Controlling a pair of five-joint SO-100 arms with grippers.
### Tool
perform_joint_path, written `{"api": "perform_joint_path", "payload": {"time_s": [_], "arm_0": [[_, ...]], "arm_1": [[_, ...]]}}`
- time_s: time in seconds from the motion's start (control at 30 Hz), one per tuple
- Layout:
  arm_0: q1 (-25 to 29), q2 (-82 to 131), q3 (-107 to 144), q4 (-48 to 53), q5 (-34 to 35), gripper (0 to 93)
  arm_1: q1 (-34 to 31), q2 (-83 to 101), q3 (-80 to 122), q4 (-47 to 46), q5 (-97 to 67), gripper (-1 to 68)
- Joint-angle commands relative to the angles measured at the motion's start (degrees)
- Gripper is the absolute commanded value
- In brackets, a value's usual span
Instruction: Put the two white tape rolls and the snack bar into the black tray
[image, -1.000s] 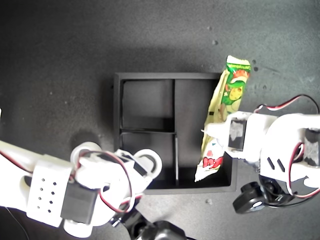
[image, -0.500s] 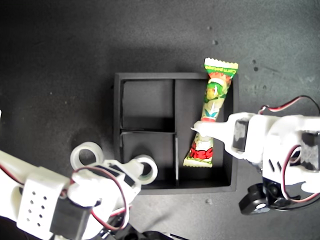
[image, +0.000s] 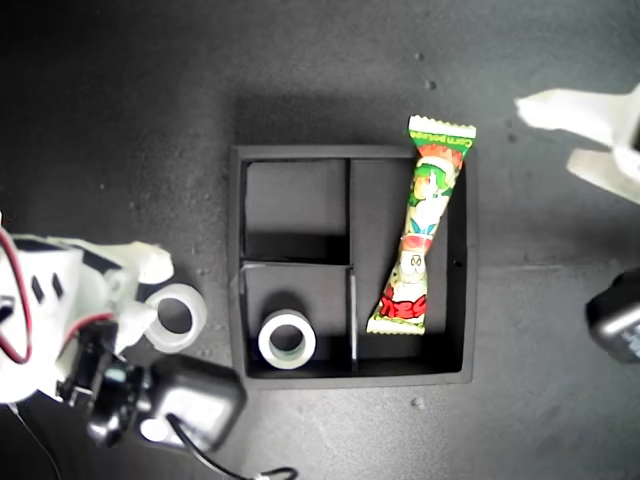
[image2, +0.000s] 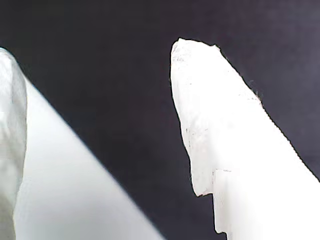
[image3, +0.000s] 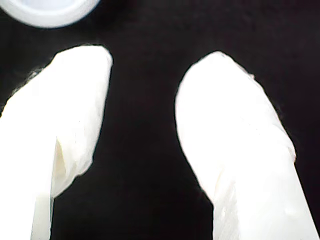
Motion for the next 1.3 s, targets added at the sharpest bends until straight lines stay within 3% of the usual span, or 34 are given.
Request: {"api": "perform_joint_path", "payload": {"time_s": [0.0,0.17,0.43,1.0,1.27], "arm_0": [[3.5,4.5,10.2,-9.3,-5.4,9.6],[7.6,-1.9,13.3,-18.7,-8.4,10.0],[11.3,-10.2,11.2,-23.5,-11.5,10.5],[12.7,-22.2,13.1,-35.7,-13.5,13.8],[14.6,-18.5,12.1,-32.1,-13.8,14.5]], "arm_1": [[-4.0,9.9,9.3,0.2,13.4,15.5],[-10.0,14.2,16.3,0.2,19.6,14.2],[-12.0,14.3,21.7,0.2,21.9,14.2],[-14.9,14.3,22.5,0.1,23.7,14.2],[-15.4,14.3,23.0,-0.4,24.3,14.2]]}}
